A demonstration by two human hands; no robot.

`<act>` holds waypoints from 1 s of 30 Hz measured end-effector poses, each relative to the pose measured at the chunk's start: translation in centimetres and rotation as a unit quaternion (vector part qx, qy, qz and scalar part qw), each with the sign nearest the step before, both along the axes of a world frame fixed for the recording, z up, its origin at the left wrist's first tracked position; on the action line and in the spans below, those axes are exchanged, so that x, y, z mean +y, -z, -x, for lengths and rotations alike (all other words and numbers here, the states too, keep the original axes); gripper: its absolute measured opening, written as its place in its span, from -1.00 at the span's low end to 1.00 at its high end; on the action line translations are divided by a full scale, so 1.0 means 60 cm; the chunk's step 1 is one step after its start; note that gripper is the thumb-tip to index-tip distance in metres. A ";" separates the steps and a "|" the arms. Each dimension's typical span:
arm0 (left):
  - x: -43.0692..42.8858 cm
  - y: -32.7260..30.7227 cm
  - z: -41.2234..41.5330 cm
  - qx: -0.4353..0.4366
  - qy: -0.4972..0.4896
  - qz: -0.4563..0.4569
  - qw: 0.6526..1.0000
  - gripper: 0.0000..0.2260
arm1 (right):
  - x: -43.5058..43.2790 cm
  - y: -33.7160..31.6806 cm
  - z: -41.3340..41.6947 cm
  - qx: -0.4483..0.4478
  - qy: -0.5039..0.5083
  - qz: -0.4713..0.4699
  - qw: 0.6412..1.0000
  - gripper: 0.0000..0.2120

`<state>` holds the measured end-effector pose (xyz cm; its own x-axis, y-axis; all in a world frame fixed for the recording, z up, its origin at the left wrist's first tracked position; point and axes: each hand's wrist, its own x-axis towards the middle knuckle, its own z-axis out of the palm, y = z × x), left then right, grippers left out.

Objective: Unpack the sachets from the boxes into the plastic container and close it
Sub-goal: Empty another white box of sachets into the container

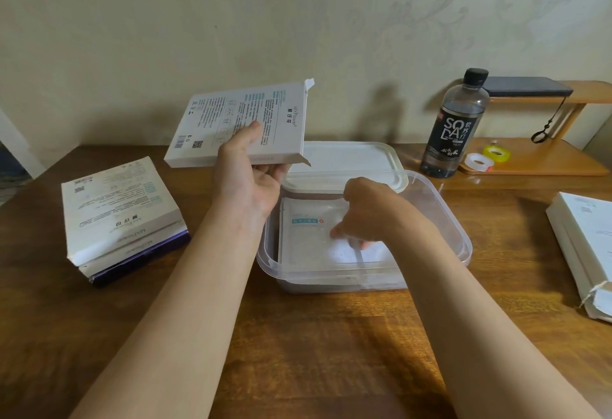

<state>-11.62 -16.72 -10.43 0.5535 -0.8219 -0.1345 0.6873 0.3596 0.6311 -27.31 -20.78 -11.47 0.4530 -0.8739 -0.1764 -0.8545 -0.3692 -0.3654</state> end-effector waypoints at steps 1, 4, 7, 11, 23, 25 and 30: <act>0.000 -0.001 0.000 0.000 0.001 0.001 1.000 -0.84 | 0.003 -0.005 0.002 0.010 -0.026 0.012 1.000 -0.52; 0.002 -0.002 0.000 -0.001 0.003 0.003 1.000 -0.86 | 0.007 -0.014 0.006 0.053 -0.126 0.033 0.990 -0.27; 0.002 -0.002 0.000 -0.002 0.007 0.007 1.000 -0.85 | 0.010 -0.008 -0.002 0.080 -0.208 0.004 0.975 -0.13; 0.001 -0.002 -0.002 0.001 0.011 0.006 1.000 -0.83 | 0.011 0.007 -0.012 0.103 -0.252 0.008 0.962 -0.18; 0.004 -0.005 0.002 -0.001 0.014 -0.001 1.000 -0.87 | 0.005 0.025 -0.016 0.129 -0.275 -0.005 0.953 -0.19; 0.004 -0.006 0.003 -0.001 0.015 -0.001 1.000 -0.88 | 0.003 0.030 -0.017 0.142 -0.277 -0.011 0.950 -0.17; 0.004 -0.006 0.004 -0.005 0.016 -0.001 1.000 -0.86 | 0.003 0.030 -0.020 0.174 -0.289 0.005 0.941 -0.13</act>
<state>-11.88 -16.48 -10.07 0.5286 -0.8386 -0.1314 0.6925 0.3366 0.6380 -26.12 -20.61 -13.27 0.7699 -0.5015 -0.3947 -0.5771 -0.8111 -0.0953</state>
